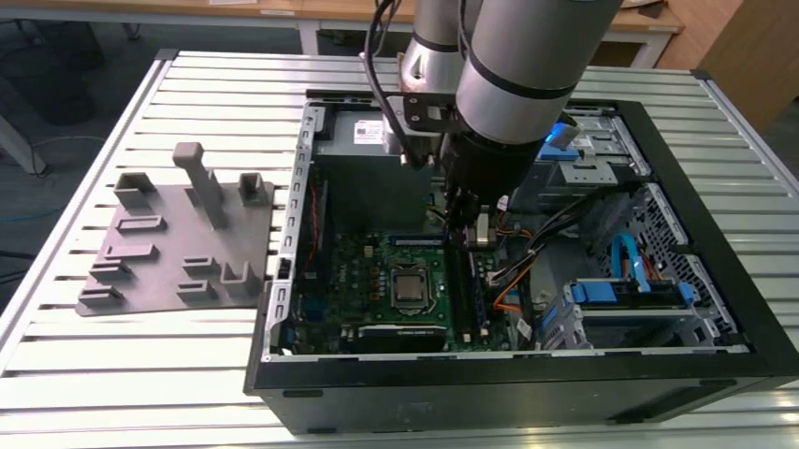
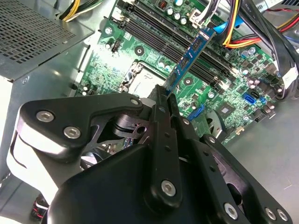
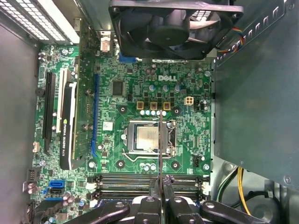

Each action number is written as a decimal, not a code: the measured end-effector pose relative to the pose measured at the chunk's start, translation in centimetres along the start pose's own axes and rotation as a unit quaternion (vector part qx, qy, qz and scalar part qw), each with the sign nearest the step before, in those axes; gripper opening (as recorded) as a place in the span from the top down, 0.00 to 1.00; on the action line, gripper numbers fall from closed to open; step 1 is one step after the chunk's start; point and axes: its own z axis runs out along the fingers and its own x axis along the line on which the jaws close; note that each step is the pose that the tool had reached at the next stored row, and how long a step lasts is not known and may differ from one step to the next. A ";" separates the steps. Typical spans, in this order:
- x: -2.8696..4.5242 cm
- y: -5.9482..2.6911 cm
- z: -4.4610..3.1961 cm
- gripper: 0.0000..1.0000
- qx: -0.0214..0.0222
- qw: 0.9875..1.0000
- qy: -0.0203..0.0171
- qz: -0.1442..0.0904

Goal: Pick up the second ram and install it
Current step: 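Insert the second ram into the second slot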

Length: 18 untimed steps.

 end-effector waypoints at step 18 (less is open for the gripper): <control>0.00 -0.01 0.05 0.89 0.005 0.993 -0.008 0.119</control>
